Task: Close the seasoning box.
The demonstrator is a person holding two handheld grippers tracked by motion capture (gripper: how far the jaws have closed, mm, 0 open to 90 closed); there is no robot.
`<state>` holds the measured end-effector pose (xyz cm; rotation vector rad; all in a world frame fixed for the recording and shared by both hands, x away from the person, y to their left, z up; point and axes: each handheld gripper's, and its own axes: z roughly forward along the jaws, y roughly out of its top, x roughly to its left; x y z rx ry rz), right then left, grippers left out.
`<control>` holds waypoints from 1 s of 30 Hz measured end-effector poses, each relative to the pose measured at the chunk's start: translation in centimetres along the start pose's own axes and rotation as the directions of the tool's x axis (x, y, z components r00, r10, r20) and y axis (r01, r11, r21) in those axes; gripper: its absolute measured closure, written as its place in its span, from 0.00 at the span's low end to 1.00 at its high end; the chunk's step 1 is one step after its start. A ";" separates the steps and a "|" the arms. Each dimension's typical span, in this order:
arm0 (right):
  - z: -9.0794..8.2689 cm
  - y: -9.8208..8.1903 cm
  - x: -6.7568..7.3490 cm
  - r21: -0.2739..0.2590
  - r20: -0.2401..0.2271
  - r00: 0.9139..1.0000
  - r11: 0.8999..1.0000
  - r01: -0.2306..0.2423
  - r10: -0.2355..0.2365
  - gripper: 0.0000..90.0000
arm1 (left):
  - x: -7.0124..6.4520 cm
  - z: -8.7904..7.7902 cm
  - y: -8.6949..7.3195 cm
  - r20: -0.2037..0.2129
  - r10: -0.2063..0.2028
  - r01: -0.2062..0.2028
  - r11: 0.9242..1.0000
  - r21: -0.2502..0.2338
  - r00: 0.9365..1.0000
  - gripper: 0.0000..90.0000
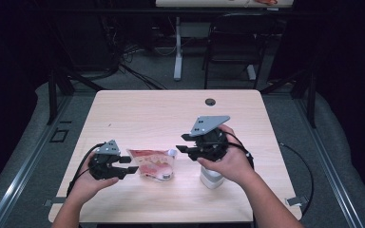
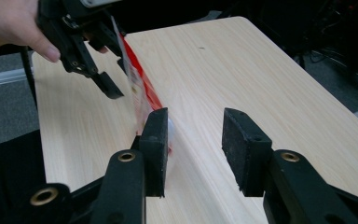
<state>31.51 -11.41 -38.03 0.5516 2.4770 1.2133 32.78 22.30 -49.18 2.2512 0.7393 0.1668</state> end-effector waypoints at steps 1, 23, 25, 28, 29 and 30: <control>-0.3 -0.2 -0.2 -0.004 0.005 1.000 1.000 -0.007 0.007 0.68 | 0.0 0.0 0.0 -0.001 0.001 -0.001 1.000 0.000 1.000 0.58; -5.9 -6.7 -5.1 -0.035 0.219 0.959 0.984 -0.175 0.179 0.82 | 0.2 -0.1 -0.3 -0.004 -0.008 0.008 1.000 -0.006 1.000 0.58; -5.9 -7.4 -5.3 -0.035 0.235 0.952 0.980 -0.194 0.197 0.86 | 0.3 -0.2 -0.3 0.000 -0.011 0.011 1.000 -0.012 1.000 0.57; -5.8 -8.5 -5.6 -0.036 0.265 0.937 0.973 -0.226 0.227 0.93 | 0.3 -0.2 -0.4 -0.001 -0.014 0.014 1.000 -0.008 1.000 0.57; -5.8 -8.5 -5.6 -0.036 0.265 0.937 0.973 -0.226 0.227 0.93 | 0.3 -0.2 -0.4 -0.001 -0.014 0.014 1.000 -0.008 1.000 0.57; -5.8 -8.9 -5.7 -0.033 0.272 0.933 0.971 -0.236 0.236 0.96 | 0.3 -0.3 -0.4 0.000 -0.015 0.015 1.000 -0.008 1.000 0.57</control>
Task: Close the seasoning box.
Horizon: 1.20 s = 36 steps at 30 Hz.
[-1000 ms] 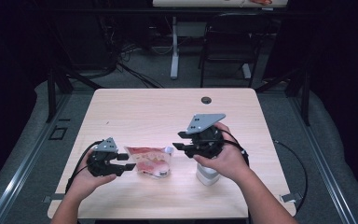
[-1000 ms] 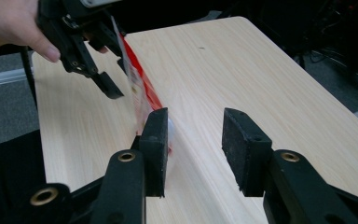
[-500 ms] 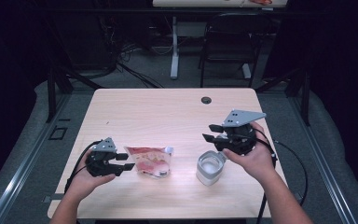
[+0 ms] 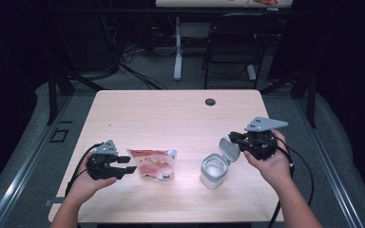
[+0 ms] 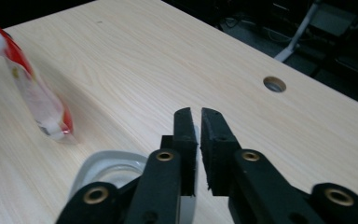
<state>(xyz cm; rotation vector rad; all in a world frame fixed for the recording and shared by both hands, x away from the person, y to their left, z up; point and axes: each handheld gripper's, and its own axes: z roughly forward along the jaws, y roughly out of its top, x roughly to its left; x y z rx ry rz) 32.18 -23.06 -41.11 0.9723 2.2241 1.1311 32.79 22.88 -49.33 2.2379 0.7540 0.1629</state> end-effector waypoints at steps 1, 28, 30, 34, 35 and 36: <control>0.1 -0.4 -0.2 0.008 0.009 1.000 1.000 -0.010 0.010 0.98 | 0.0 0.0 0.0 -0.001 0.000 0.000 1.000 0.000 1.000 0.57; 1.4 -3.7 0.2 0.028 -0.024 0.996 0.996 -0.083 0.084 1.00 | 0.2 0.0 -0.2 -0.002 -0.006 0.006 1.000 0.003 1.000 0.57; 1.5 -3.8 0.4 0.036 -0.034 0.996 0.996 -0.078 0.079 1.00 | 0.2 0.0 -0.3 0.000 -0.006 0.006 1.000 0.000 1.000 0.57; 1.8 -4.1 0.7 0.042 -0.049 0.995 0.996 -0.082 0.084 1.00 | 0.2 0.0 -0.3 0.002 -0.004 0.004 1.000 -0.002 1.000 0.57; 1.9 -4.3 0.9 0.042 -0.056 0.995 0.996 -0.083 0.085 1.00 | 0.2 0.0 -0.3 0.001 -0.004 0.004 1.000 -0.001 1.000 0.57; 2.0 -4.4 1.0 0.045 -0.060 0.994 0.995 -0.084 0.087 1.00 | 0.2 0.0 -0.3 0.002 -0.004 0.004 1.000 -0.002 1.000 0.57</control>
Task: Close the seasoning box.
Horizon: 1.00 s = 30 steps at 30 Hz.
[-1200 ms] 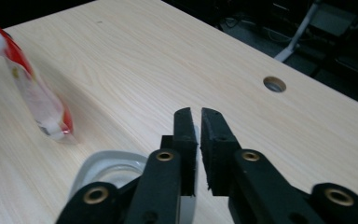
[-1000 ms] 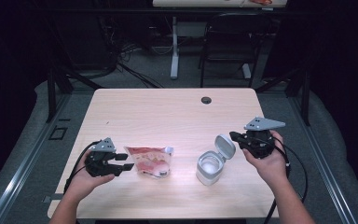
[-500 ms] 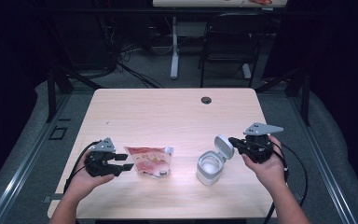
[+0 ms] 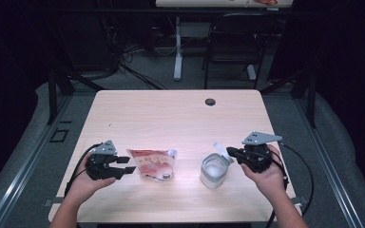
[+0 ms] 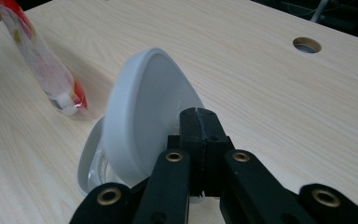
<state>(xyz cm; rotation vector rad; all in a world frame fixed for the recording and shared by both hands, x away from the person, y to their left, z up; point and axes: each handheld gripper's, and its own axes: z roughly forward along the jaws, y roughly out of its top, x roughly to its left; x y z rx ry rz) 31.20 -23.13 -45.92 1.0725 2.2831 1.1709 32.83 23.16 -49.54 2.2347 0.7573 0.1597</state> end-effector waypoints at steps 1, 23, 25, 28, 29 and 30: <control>0.1 -0.1 0.1 -0.004 -0.002 1.000 1.000 -0.001 0.001 1.00 | 0.0 0.0 0.0 0.000 0.000 0.000 1.000 0.000 1.000 0.57; -1.4 -3.5 0.7 -0.061 0.058 0.997 0.997 -0.043 0.046 0.94 | 0.4 0.0 -0.4 -0.024 -0.015 0.015 1.000 0.002 1.000 0.57; -1.6 -4.1 0.5 -0.069 0.074 0.995 0.996 -0.056 0.061 0.93 | 0.4 -0.1 -0.4 -0.026 -0.014 0.014 1.000 0.004 1.000 0.57; -2.0 -4.9 0.4 -0.081 0.106 0.991 0.994 -0.067 0.076 0.91 | 0.4 -0.1 -0.5 -0.030 -0.015 0.015 1.000 0.001 0.999 0.57; -2.2 -5.3 0.2 -0.079 0.122 0.989 0.994 -0.073 0.082 0.89 | 0.5 -0.1 -0.5 -0.030 -0.016 0.016 1.000 0.002 0.999 0.57; -2.3 -5.6 0.1 -0.085 0.132 0.987 0.993 -0.082 0.093 0.89 | 0.5 -0.1 -0.5 -0.030 -0.017 0.017 1.000 0.002 0.999 0.56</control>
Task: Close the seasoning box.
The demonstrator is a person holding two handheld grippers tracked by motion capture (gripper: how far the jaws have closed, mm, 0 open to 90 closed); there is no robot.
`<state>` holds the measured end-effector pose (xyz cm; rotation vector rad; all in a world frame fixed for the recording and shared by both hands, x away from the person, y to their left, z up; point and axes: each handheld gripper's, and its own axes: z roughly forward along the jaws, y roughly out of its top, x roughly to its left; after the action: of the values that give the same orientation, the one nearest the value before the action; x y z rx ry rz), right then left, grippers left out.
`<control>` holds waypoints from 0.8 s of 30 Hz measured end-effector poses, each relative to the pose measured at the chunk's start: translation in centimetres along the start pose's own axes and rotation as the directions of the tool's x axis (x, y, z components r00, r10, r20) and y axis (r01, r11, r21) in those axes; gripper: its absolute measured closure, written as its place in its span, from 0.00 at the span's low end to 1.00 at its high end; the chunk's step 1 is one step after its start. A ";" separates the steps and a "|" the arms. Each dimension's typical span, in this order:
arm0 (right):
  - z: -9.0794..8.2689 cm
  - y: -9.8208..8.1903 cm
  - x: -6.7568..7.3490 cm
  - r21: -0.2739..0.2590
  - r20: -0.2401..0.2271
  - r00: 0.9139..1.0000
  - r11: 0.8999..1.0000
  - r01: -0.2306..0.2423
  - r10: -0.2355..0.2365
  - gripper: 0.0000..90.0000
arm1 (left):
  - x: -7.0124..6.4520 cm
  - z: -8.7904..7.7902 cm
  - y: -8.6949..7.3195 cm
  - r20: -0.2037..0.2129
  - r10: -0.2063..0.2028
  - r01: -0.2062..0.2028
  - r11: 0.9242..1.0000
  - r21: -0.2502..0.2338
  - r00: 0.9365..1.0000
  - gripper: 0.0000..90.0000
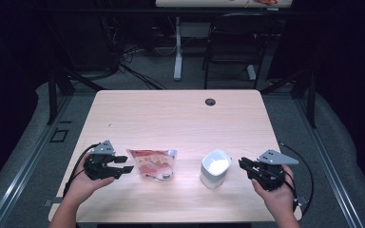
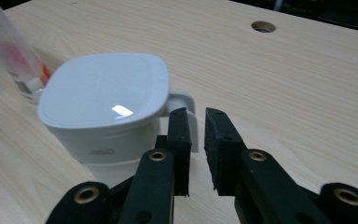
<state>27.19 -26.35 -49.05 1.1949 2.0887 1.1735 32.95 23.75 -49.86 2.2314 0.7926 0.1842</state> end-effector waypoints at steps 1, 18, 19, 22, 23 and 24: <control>0.0 -0.2 -0.2 0.003 0.004 1.000 1.000 -0.005 0.005 0.88 | 0.0 0.0 0.0 -0.001 0.000 0.000 1.000 0.000 1.000 0.56; 1.3 -3.5 -1.2 0.047 0.066 0.995 0.996 -0.078 0.075 0.80 | 0.4 0.2 -0.4 -0.002 -0.012 0.012 1.000 -0.009 1.000 0.56; 1.5 -3.6 -1.1 0.056 0.072 0.995 0.996 -0.071 0.067 0.80 | 0.4 0.3 -0.4 -0.001 -0.013 0.013 1.000 -0.010 1.000 0.56; 2.0 -4.0 -1.1 0.079 0.084 0.995 0.995 -0.056 0.049 0.77 | 0.5 0.4 -0.5 -0.004 -0.022 0.022 1.000 -0.006 1.000 0.56; 2.2 -4.1 -1.1 0.077 0.086 0.995 0.995 -0.062 0.055 0.75 | 0.6 0.5 -0.5 -0.006 -0.023 0.023 1.000 -0.002 1.000 0.56; 2.3 -4.2 -1.1 0.080 0.084 0.995 0.995 -0.059 0.052 0.74 | 0.7 0.5 -0.6 -0.008 -0.026 0.026 1.000 -0.004 1.000 0.56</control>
<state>27.48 -27.33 -53.84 1.3244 2.0724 1.0528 33.41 24.14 -50.71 2.2169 0.8242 0.1829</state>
